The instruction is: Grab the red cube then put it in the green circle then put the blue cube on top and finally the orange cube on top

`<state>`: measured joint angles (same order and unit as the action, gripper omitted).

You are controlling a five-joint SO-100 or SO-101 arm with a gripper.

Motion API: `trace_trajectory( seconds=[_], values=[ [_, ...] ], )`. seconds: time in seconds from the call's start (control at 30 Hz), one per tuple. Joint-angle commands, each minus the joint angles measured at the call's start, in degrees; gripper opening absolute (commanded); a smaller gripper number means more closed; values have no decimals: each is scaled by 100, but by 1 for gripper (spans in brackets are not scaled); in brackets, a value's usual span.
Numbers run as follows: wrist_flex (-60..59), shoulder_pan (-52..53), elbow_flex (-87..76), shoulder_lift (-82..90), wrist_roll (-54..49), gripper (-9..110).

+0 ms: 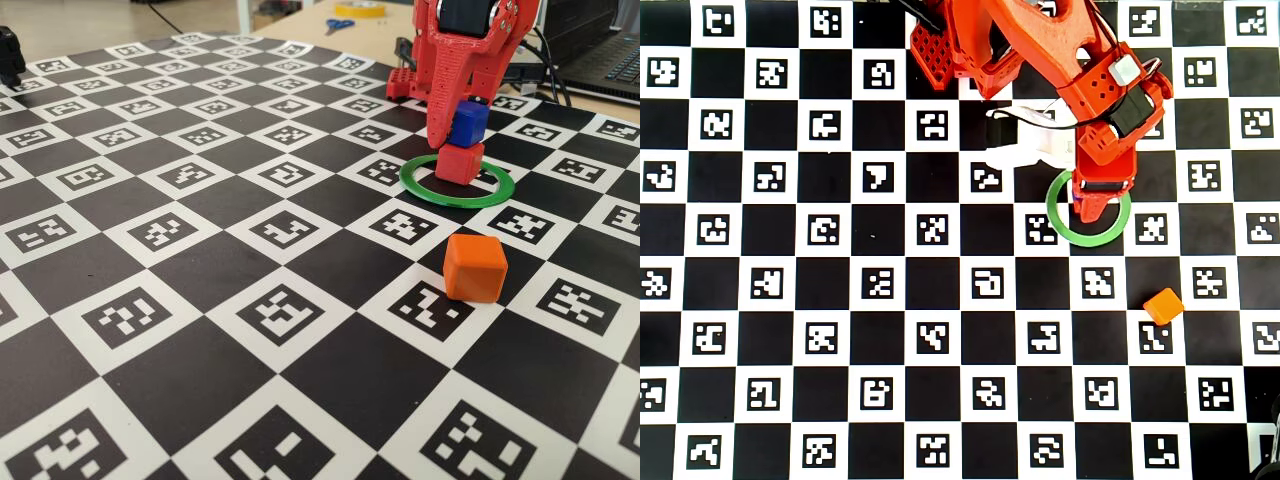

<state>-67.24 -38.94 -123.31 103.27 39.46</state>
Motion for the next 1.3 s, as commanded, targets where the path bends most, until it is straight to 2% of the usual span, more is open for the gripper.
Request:
trace_trajectory(
  seconds=[0.0,0.33,0.77,1.27],
  values=[
    [-53,-70,35,334,-62,37],
    [-527,-70,167,545,-255,49],
    [-1327,387,888,932,-694,48],
    [-2373,765,2391,721,-1723,48]
  ],
)
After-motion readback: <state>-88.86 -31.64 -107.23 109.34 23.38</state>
